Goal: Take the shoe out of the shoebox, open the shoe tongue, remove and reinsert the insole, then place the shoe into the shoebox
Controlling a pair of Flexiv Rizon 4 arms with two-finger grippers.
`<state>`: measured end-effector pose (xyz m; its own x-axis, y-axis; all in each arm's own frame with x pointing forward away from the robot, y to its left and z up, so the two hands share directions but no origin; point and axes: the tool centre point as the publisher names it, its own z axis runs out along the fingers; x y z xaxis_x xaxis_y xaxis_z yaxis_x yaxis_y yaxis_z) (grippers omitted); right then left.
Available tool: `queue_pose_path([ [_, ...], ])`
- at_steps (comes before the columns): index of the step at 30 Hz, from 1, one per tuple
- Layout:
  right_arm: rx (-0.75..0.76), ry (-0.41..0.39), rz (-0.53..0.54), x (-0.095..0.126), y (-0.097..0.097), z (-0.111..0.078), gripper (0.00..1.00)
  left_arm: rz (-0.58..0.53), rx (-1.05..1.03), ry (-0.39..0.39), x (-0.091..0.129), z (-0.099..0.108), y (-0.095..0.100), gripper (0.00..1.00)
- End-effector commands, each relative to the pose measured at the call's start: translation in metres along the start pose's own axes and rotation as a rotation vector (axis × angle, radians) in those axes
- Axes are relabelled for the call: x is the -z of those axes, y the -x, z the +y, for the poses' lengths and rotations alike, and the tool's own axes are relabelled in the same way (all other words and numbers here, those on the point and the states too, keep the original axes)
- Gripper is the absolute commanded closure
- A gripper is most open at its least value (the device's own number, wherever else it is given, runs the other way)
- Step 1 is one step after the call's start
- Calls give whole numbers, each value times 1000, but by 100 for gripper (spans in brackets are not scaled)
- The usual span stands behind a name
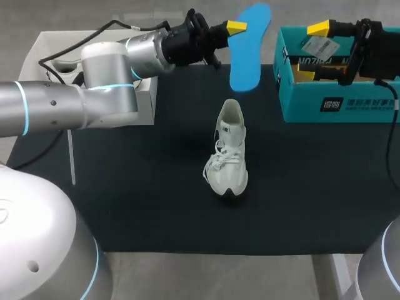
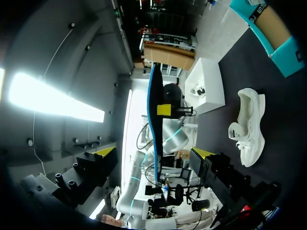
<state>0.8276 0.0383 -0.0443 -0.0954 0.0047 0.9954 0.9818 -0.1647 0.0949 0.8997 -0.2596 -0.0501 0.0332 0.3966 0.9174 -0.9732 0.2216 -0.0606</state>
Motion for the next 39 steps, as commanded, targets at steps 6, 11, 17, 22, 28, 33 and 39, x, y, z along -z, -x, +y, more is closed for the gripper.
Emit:
queue_pose_path([
  [6,-2,-11,-33,-3,0,2,0,-224,26,56,3,-6,2,100],
  [11,-3,-44,-67,-12,-2,10,0,-261,42,43,2,-6,6,100],
  [17,2,-51,-126,-23,-3,23,0,-273,57,32,-2,-6,10,100],
  [22,23,-40,-142,-36,1,33,22,-285,114,-16,-8,-6,15,100],
  [28,24,-55,-142,-53,9,40,59,-309,127,-5,-14,-4,15,100],
  [33,3,-85,-134,-64,16,40,68,-312,125,-6,-13,-4,13,100],
  [39,-5,-114,-136,-74,17,38,76,-317,124,0,-14,-5,15,100],
])
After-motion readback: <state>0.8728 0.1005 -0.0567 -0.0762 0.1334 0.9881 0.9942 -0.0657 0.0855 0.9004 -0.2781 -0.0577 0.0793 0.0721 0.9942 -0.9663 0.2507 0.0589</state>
